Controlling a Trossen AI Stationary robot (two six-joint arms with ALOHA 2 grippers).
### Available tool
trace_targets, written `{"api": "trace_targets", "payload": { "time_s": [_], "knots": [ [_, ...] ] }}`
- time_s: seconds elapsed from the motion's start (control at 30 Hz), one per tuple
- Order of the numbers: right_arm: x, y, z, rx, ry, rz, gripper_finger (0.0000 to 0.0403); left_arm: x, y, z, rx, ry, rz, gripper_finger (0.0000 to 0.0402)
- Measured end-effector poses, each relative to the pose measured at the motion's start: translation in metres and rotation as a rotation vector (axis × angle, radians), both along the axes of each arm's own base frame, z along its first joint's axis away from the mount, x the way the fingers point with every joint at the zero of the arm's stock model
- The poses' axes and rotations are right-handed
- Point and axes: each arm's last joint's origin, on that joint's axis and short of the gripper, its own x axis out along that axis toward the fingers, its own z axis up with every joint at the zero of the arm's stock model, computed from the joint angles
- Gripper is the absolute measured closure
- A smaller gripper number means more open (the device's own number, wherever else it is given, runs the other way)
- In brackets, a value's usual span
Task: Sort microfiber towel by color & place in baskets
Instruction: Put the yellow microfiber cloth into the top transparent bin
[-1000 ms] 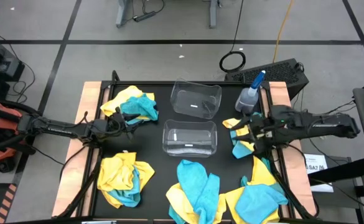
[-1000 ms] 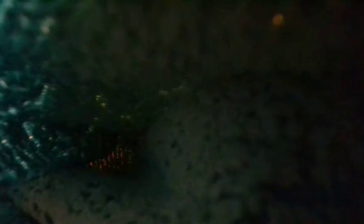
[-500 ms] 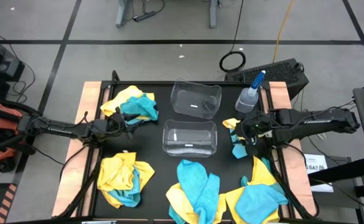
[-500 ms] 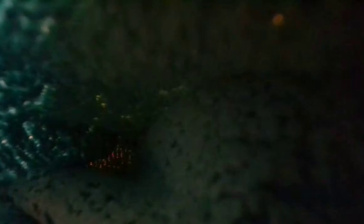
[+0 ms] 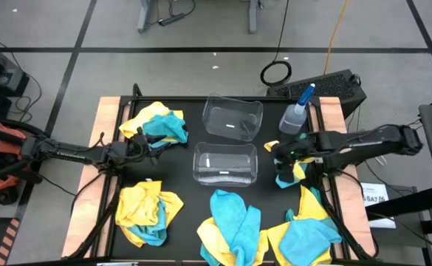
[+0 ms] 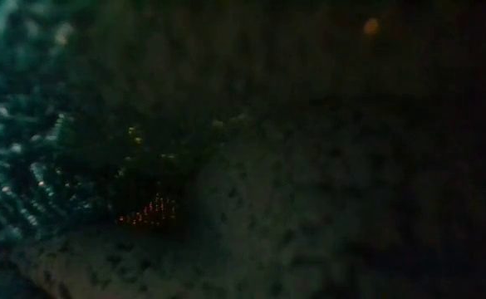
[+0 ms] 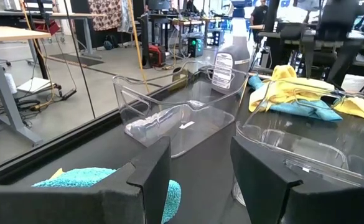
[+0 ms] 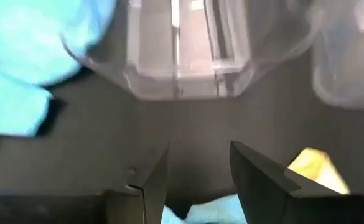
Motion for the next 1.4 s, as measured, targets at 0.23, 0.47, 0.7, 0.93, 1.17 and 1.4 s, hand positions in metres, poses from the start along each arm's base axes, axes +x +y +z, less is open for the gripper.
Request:
{"api": "trace_targets", "payload": {
  "time_s": [0.23, 0.47, 0.7, 0.93, 1.17, 1.4],
  "knots": [
    [0.017, 0.0, -0.012, -0.067, 0.171, -0.089, 0.0243, 0.0, 0.0, 0.0, 0.0, -0.001, 0.0, 0.0228],
    [0.022, -0.004, 0.011, -0.159, 0.347, -0.243, 0.0243, 0.0, 0.0, 0.0, 0.0, 0.0, 0.0, 0.0228],
    [0.007, -0.009, 0.005, -0.229, 0.584, -0.378, 0.0243, 0.0, 0.0, 0.0, 0.0, -0.001, 0.0, 0.0228],
    [-0.002, -0.019, -0.016, -0.216, 0.686, -0.483, 0.0243, 0.0, 0.0, 0.0, 0.0, 0.0, 0.0, 0.0228],
    [-0.005, -0.031, -0.036, -0.137, 0.669, -0.537, 0.0243, 0.0, 0.0, 0.0, 0.0, 0.0, 0.0, 0.0228],
    [-0.007, -0.041, -0.043, -0.097, 0.676, -0.57, 0.0264, 0.0, 0.0, 0.0, 0.0, 0.0, 0.0, 0.0228]
  ]
}}
